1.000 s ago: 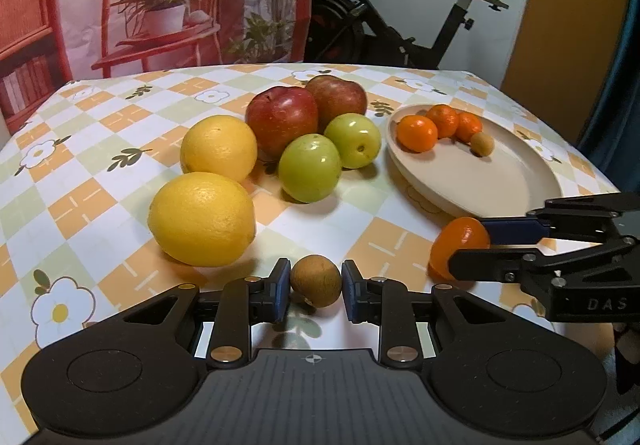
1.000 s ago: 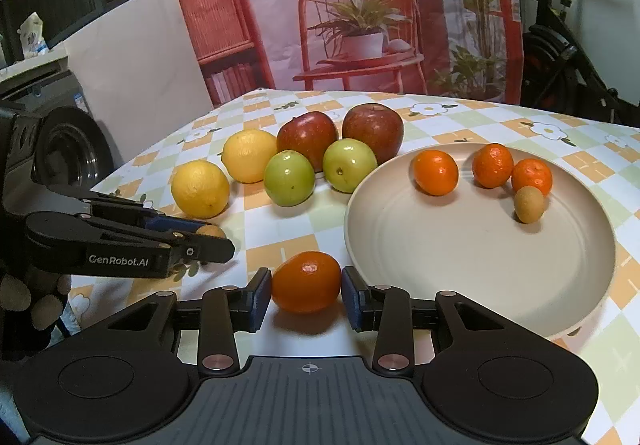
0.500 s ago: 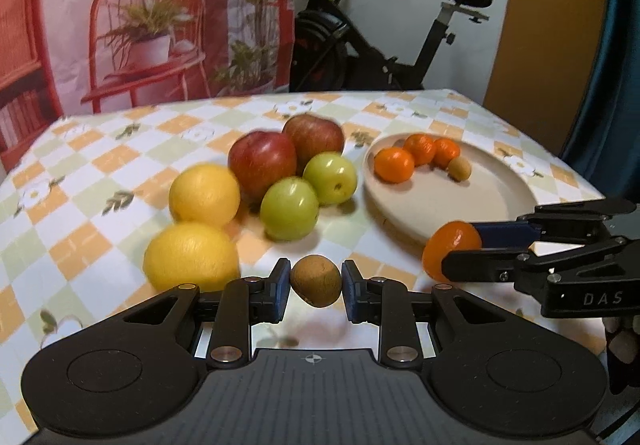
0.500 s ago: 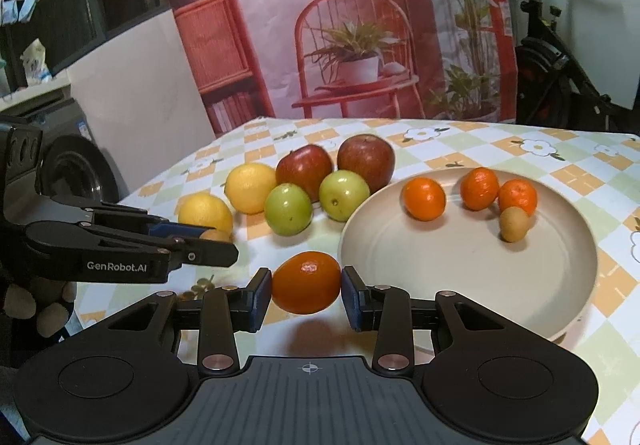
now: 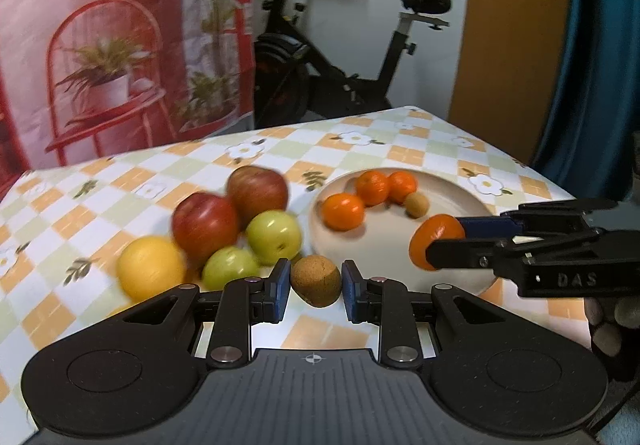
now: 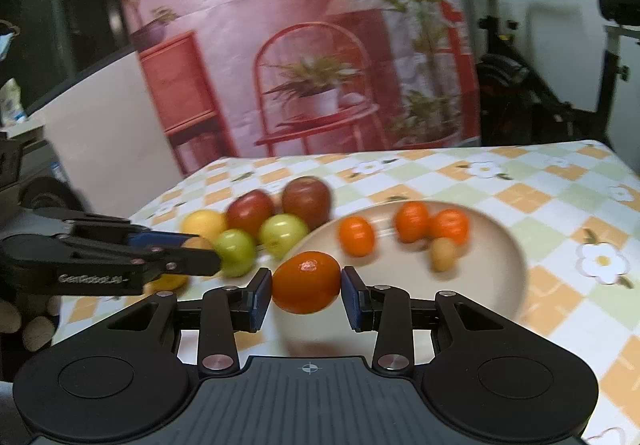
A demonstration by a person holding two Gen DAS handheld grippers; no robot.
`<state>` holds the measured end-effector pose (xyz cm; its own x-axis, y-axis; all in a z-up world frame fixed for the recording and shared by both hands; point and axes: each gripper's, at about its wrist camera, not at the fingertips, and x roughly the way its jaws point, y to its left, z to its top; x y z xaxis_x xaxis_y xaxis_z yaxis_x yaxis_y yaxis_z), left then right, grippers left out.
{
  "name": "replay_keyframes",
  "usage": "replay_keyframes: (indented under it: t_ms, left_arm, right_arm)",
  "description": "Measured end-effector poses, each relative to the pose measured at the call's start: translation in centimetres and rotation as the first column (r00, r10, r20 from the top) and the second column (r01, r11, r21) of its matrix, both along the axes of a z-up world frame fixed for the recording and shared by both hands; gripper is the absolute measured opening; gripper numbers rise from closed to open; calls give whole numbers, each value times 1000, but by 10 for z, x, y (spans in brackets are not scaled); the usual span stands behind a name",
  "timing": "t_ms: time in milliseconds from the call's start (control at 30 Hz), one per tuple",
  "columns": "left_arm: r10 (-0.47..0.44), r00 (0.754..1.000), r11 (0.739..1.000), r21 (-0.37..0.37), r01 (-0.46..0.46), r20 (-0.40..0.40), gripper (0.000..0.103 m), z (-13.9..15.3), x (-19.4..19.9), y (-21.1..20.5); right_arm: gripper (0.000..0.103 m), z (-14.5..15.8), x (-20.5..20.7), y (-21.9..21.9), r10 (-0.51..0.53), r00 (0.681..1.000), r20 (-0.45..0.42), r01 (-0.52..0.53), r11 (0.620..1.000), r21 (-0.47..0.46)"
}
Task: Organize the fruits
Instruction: 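Carry the held kiwi and tangerine over the beige plate with both tools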
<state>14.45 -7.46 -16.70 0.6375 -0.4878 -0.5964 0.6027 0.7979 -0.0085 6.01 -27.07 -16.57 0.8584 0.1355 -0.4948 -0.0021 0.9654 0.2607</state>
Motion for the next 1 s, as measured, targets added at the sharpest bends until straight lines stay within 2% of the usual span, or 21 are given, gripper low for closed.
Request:
replay_keyframes:
  t_ms: [200, 300, 433, 700, 1000]
  left_arm:
    - [-47, 998, 999, 23, 48, -38, 29, -11, 19, -31]
    - [-57, 998, 994, 92, 58, -17, 29, -18, 25, -52]
    - [-74, 997, 986, 146, 77, -26, 29, -26, 32, -73]
    - [-61, 998, 974, 217, 66, -34, 29, -37, 47, -88]
    - [-20, 1000, 973, 228, 22, -9, 29, -39, 61, -97]
  right_arm:
    - [35, -2, 2, -37, -87, 996, -4, 87, 994, -71]
    - [35, -4, 7, -59, -129, 992, -6, 128, 988, -85]
    - [35, -9, 23, -80, -159, 987, -21, 155, 981, -119]
    - [35, -28, 47, -88, -135, 990, -46, 128, 983, -135]
    - [35, -38, 50, -96, -131, 990, -43, 127, 988, -82]
